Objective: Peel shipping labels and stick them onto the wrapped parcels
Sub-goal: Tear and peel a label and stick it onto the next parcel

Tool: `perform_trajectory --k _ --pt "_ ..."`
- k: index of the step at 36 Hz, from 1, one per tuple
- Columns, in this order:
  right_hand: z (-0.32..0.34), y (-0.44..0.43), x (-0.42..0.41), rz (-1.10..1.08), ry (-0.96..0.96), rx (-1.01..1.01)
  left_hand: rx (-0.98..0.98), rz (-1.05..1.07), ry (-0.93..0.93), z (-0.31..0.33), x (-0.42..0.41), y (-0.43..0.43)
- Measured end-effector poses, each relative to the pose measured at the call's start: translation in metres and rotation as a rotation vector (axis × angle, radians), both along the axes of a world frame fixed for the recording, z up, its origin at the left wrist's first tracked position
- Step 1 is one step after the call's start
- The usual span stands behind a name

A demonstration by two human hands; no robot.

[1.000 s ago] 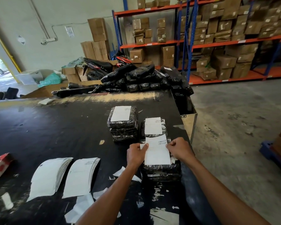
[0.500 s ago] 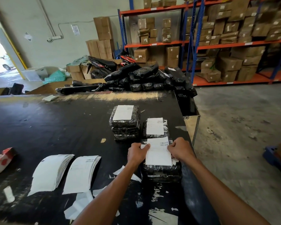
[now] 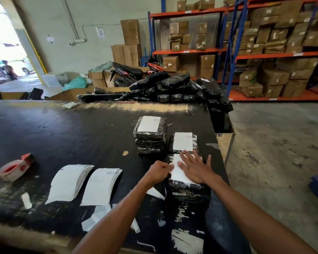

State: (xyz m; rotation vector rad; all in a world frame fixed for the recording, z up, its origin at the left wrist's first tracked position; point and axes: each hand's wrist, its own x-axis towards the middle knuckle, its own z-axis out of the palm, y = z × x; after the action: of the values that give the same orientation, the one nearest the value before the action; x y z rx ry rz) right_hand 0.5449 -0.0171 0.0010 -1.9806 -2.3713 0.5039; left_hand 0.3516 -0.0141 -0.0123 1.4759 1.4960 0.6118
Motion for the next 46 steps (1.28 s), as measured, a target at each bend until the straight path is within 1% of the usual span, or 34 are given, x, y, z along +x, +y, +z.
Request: perform_trajectory --k 2,5,8,12,15,17,19,23,27,29,31,33,35,37,39,41,42,43,45,46 --pt "0.002 0.001 0.000 0.006 0.000 -0.032 -0.030 -0.091 -0.039 0.008 -0.007 -0.013" --pt "0.002 0.001 0.000 0.009 -0.001 -0.047 -0.029 -0.270 -0.037 0.020 -0.022 -0.036" --pt "0.002 0.001 0.000 0.018 -0.009 -0.055 -0.105 -0.420 -0.034 0.024 -0.042 -0.055" --pt "0.003 -0.001 0.000 0.030 -0.034 -0.052 -0.245 -0.563 0.103 0.023 -0.068 -0.068" --pt "0.003 -0.004 -0.001 0.035 -0.040 -0.035 -0.341 -0.621 0.294 0.026 -0.086 -0.071" --pt "0.002 -0.004 0.000 0.032 -0.040 -0.028 -0.360 -0.635 0.436 0.028 -0.098 -0.069" --pt "0.002 -0.006 0.000 0.037 -0.043 -0.014 -0.337 -0.562 0.519 0.029 -0.111 -0.066" --pt "0.000 -0.009 0.001 0.056 -0.054 0.028 -0.219 -0.301 0.698 0.020 -0.128 -0.055" --pt "-0.002 -0.013 0.005 0.109 -0.057 0.052 -0.197 -0.146 0.876 0.011 -0.130 -0.046" --pt "-0.003 -0.018 0.011 0.136 -0.041 0.066 -0.102 -0.074 0.963 0.007 -0.126 -0.042" --pt "-0.006 -0.022 0.017 0.128 0.000 0.065 0.041 -0.015 0.998 0.010 -0.114 -0.042" --pt "-0.013 -0.028 0.024 0.028 0.110 0.086 0.188 -0.025 0.934 0.016 -0.093 -0.042" --pt "-0.019 -0.034 0.030 -0.140 0.315 0.095 0.248 -0.067 0.747 0.024 -0.066 -0.045" --pt "-0.026 -0.039 0.037 -0.284 0.535 0.051 0.182 -0.100 0.524 0.025 -0.039 -0.047" --pt "-0.032 -0.044 0.038 -0.336 0.689 -0.034 0.105 -0.093 0.358 0.006 -0.023 -0.038" --pt "-0.036 -0.048 0.036 -0.371 0.754 -0.086 0.058 -0.049 0.185 -0.031 -0.013 -0.022" --pt "-0.037 -0.049 0.034 -0.396 0.779 -0.095 0.037 -0.030 0.130 -0.043 -0.006 -0.020" --pt "-0.037 -0.050 0.029 -0.412 0.805 -0.102 0.032 0.004 0.089 -0.044 0.000 -0.026" --pt "-0.037 -0.051 0.025 -0.453 0.847 -0.089 0.065 0.085 0.042 -0.013 0.023 -0.057" --pt "-0.037 -0.051 0.023 -0.468 0.864 -0.080 0.084 0.136 0.000 -0.008 0.029 -0.065"
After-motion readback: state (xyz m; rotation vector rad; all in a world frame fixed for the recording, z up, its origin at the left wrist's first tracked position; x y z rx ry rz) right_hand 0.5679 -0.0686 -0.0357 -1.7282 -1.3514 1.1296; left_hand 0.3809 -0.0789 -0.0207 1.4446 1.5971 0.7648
